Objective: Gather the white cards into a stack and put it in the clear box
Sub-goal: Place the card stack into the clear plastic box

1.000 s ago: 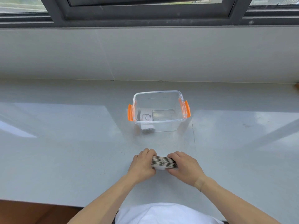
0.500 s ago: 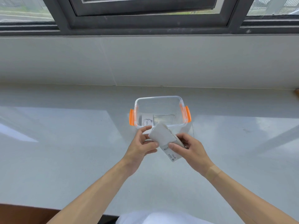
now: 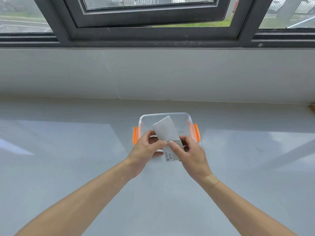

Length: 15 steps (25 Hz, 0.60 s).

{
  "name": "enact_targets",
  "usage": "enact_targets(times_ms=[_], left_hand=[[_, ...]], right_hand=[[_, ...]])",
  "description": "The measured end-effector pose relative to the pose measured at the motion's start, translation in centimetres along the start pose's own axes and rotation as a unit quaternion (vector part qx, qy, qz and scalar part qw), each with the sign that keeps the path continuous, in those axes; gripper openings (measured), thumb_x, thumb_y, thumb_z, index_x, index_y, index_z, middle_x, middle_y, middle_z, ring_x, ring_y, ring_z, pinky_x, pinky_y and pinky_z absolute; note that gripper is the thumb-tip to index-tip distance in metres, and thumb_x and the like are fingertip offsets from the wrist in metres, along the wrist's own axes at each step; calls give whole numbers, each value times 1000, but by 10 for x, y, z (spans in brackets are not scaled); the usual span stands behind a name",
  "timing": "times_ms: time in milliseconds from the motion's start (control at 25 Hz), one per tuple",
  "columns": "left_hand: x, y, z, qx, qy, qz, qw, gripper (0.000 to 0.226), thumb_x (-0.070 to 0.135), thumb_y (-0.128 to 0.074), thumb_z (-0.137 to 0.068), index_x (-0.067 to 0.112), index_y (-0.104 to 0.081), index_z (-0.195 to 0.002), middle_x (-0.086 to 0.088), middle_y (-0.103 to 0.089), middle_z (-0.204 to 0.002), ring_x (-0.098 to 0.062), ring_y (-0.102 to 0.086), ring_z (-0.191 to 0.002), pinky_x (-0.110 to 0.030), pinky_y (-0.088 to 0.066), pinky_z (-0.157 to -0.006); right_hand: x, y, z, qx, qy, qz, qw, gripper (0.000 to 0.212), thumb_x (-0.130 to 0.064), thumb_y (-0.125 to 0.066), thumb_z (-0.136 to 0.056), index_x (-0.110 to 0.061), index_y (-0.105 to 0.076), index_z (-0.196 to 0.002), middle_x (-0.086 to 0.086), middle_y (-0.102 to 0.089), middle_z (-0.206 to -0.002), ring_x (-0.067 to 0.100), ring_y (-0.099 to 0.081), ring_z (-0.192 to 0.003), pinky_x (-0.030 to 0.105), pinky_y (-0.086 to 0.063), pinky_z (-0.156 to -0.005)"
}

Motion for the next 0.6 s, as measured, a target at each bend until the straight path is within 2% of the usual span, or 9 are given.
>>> enact_targets(times_ms=[80,200,280,360,480,600], left_hand=[[10,1,-16,3,14,-44,999,51,25,-75,-70,14,-55,-116,-4,-72,-104,-25,-68,-102,-42,-54,-91],[15,-1,-47,-11,55,-65,996,53,28,-75,-68,16,-55,-116,-7,-72,-101,-20,-68,-90,-34,-52,-80],[12,-1,-71,-16,94,-63,993,49,24,-75,-72,13,-55,-115,-4,-70,-95,-20,-65,-83,-32,-50,-75],[4,4,-93,-18,150,-82,985,37,20,-72,-77,13,-56,-109,0,-69,-81,-18,-63,-73,-31,-47,-70],[-13,15,-112,-20,220,-124,967,30,20,-72,-76,15,-55,-101,6,-65,-60,-15,-62,-59,-29,-45,-62],[-31,20,-129,-16,249,-164,955,34,23,-74,-73,15,-56,-100,0,-65,-73,-17,-60,-62,-28,-45,-59]], right_hand=[[0,4,-16,-7,-6,34,999,24,-54,-64,-84,-32,-64,-92,-15,-71,-83,4,-62,-71,19,-47,-59],[1,11,-40,-24,-2,146,989,40,-70,-45,-84,-34,-61,-93,-17,-67,-85,2,-61,-75,25,-45,-62],[0,23,-60,20,49,263,963,47,-69,-32,-88,-35,-61,-103,-19,-63,-98,7,-58,-92,30,-44,-70],[-3,34,-79,73,129,367,918,53,-60,-29,-93,-26,-59,-121,-8,-60,-121,18,-49,-116,36,-45,-86],[14,37,-107,18,149,429,891,55,-53,-27,-98,-22,-42,-141,-3,-42,-149,23,-25,-143,42,-29,-111],[40,29,-126,-65,131,465,873,64,-59,-15,-96,-26,-26,-150,-6,-24,-159,20,-6,-149,47,-13,-120]])
Point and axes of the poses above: each hand's wrist, its own z-axis away from the middle knuckle, its own y-axis out of the back of the hand, x = y × z, the point moved 6 cm from there along -z, towards the middle knuckle
